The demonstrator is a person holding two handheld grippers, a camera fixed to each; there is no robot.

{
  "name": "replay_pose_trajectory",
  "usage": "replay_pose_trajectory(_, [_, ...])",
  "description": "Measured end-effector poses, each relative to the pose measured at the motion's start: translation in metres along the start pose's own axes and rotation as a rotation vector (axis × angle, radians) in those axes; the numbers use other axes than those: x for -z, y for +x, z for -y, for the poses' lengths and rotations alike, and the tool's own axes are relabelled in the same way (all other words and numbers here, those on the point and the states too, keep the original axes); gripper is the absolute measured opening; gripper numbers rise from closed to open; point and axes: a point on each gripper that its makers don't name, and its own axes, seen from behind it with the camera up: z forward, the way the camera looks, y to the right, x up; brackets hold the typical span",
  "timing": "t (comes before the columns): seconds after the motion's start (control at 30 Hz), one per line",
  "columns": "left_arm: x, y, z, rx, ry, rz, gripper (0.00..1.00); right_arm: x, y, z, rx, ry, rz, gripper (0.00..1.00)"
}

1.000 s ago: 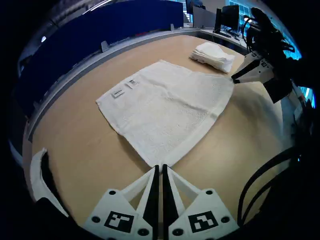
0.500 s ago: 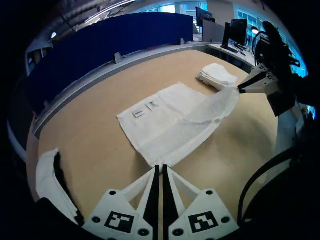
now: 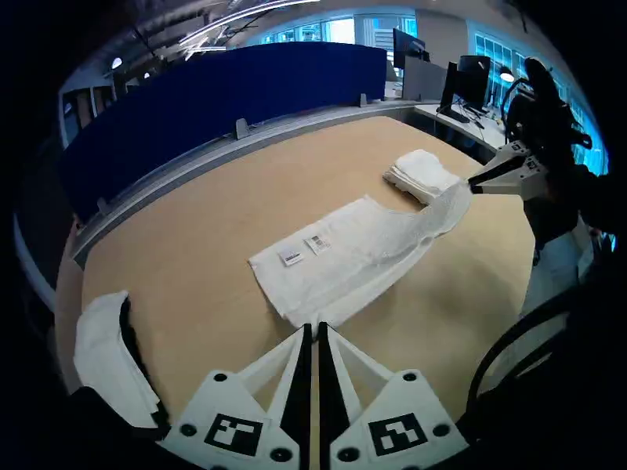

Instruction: Fold towel

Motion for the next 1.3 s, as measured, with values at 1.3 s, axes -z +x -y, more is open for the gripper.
replay_pose_trajectory(1.3, [-0.090, 0.007, 0.035, 0.045, 0.013, 0.073, 0.05, -0.085, -0.007, -0.048, -0.044, -0.010, 0.111, 0.09])
